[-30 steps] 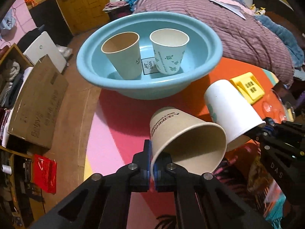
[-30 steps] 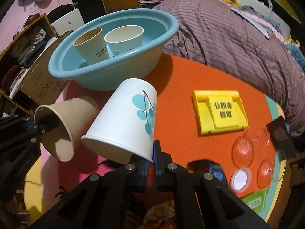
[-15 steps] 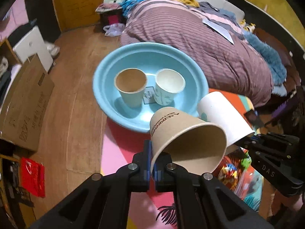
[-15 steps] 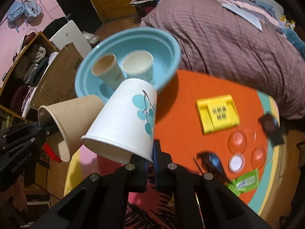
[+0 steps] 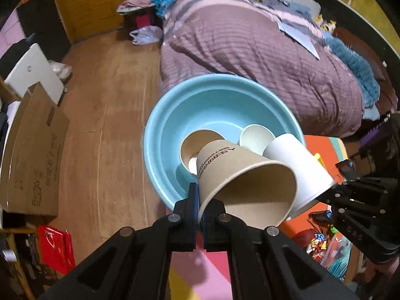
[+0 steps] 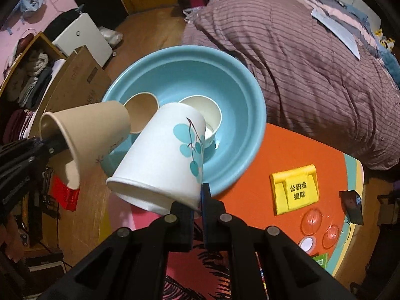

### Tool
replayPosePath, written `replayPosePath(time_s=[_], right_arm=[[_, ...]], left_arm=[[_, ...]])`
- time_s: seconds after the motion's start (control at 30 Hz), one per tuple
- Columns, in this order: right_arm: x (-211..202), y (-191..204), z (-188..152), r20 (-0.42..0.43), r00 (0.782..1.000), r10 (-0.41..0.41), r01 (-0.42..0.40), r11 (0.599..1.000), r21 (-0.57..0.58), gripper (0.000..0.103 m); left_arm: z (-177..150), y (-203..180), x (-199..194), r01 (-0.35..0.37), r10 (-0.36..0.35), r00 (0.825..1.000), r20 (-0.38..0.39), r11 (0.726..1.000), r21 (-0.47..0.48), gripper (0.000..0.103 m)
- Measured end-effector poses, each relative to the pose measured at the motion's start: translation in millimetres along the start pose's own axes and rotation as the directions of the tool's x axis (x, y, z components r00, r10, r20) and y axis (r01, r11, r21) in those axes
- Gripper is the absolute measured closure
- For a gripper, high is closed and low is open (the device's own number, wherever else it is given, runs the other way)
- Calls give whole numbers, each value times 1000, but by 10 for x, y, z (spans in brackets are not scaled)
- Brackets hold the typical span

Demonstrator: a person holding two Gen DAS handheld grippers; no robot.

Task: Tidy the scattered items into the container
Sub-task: 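Carry both cups over the teal basin and open both tools to drop them in, then withdraw both tools from the basin toward the remaining items on the table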

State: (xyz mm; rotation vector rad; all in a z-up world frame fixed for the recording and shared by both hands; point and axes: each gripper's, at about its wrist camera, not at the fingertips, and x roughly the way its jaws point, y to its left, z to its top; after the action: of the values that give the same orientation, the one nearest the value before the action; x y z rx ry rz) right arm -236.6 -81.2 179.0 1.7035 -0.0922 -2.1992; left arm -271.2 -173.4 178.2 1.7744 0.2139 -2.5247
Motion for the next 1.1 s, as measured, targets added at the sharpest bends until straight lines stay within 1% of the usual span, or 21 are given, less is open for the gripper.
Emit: replayPosePath(time_s=[0.1, 0.2, 0.33, 0.43, 0.6, 0.67, 0.73, 0.8, 0.83, 0.87, 0.93, 0.97, 1.0, 1.1], right_arm=[[88, 0, 164, -44, 999, 3, -2, 1000, 29, 99], [164, -14, 304, -70, 997, -24, 27, 999, 43, 99], [279, -41, 411, -110, 994, -26, 35, 996, 80, 99], [324, -64, 444, -123, 992, -28, 41, 993, 110, 99], [358, -78, 494, -129, 991, -36, 54, 989, 138, 97], [364, -83, 511, -127, 991, -34, 53, 988, 146, 97], [362, -89, 526, -120, 992, -34, 53, 986, 155, 97], [363, -99, 539, -114, 993, -36, 55, 984, 168, 96], [354, -103, 544, -110, 993, -37, 55, 984, 172, 96], [340, -111, 546, -101, 994, -39, 56, 982, 180, 92], [295, -132, 553, -78, 996, -52, 66, 978, 200, 60], [260, -139, 559, -64, 996, -61, 73, 976, 203, 54], [226, -146, 564, -50, 997, -65, 74, 975, 208, 49], [121, -159, 572, -11, 998, -59, 60, 972, 228, 49]], left_arm=[[131, 19, 119, 7, -5, 999, -46, 999, 31, 101], [223, 8, 231, -2, 7, 997, -79, 998, 57, 101], [270, 60, 295, 5, 0, 993, -114, 999, 43, 101], [310, 80, 326, 25, -20, 991, -133, 999, 33, 100], [365, 89, 341, 31, -27, 991, -132, 999, 29, 88], [377, 93, 334, 29, -25, 992, -127, 999, 32, 80], [388, 97, 327, 31, -28, 992, -125, 999, 29, 76], [393, 99, 300, 29, -26, 993, -115, 999, 28, 68], [394, 99, 281, 27, -24, 994, -109, 999, 28, 60], [397, 100, 256, 25, -22, 995, -100, 999, 28, 55], [398, 103, 197, 25, -23, 996, -82, 999, 29, 48], [404, 102, 176, 27, -24, 997, -76, 999, 28, 48], [406, 98, 152, 27, -25, 997, -69, 999, 27, 47], [402, 77, 70, 26, -24, 998, -50, 999, 28, 44]])
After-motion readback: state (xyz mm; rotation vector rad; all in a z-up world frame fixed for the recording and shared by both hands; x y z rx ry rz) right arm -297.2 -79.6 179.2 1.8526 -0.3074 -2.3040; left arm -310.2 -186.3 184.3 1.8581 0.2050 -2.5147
